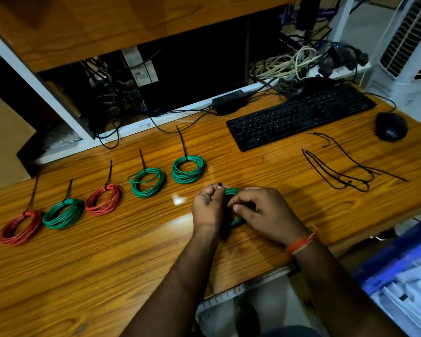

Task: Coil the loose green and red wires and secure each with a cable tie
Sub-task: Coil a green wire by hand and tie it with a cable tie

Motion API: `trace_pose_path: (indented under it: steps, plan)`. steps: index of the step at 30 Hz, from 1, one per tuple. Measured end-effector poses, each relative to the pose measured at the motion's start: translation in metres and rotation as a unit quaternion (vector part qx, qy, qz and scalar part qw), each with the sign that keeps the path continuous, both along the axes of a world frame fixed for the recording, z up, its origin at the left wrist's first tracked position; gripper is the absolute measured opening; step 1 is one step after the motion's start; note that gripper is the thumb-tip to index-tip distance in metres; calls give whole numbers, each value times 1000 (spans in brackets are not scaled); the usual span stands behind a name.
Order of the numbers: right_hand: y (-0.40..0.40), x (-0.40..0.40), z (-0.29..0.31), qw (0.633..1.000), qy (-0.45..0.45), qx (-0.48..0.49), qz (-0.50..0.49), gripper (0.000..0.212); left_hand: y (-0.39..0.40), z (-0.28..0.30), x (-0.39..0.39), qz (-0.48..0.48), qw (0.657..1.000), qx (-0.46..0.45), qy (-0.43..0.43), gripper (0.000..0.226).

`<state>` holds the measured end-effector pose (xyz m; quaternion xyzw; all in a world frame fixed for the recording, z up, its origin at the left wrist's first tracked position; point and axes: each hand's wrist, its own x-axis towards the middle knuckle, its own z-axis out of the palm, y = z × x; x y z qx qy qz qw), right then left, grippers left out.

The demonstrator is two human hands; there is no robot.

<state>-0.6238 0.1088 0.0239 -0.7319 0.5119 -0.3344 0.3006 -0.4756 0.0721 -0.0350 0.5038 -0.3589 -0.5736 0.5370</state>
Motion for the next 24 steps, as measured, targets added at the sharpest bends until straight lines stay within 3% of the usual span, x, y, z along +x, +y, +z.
trace_pose_path:
  steps: [3,5,7,9,10,13,16,18,21,24]
  plan:
    - [0,-8,8,991,-77,102,33,17,0,-1,0,-2,1000,2,-25,19]
    - [3,-10,9,966,-201,153,61,15,0,0,1,-2,1000,5,-26,19]
    - [6,-14,7,898,-374,213,91,27,1,3,1,-3,1000,17,-27,20]
    - [7,-16,3,840,-475,242,107,40,2,3,0,-6,999,30,-22,22]
    - [7,-15,3,840,-480,231,104,40,2,4,0,-7,999,31,-22,23]
    - [4,-11,2,925,-356,125,27,25,3,3,0,-13,999,29,-28,25]
    - [1,-4,-2,960,-274,51,-38,14,3,2,1,-14,999,25,-37,31]
    - [3,1,-1,962,-268,23,-51,16,3,1,1,-12,999,23,-44,33]
    - [8,9,5,930,-353,75,-66,22,5,3,2,-21,998,22,-52,37]
    - [6,14,3,921,-362,80,-118,22,7,7,2,-31,998,26,-44,41]
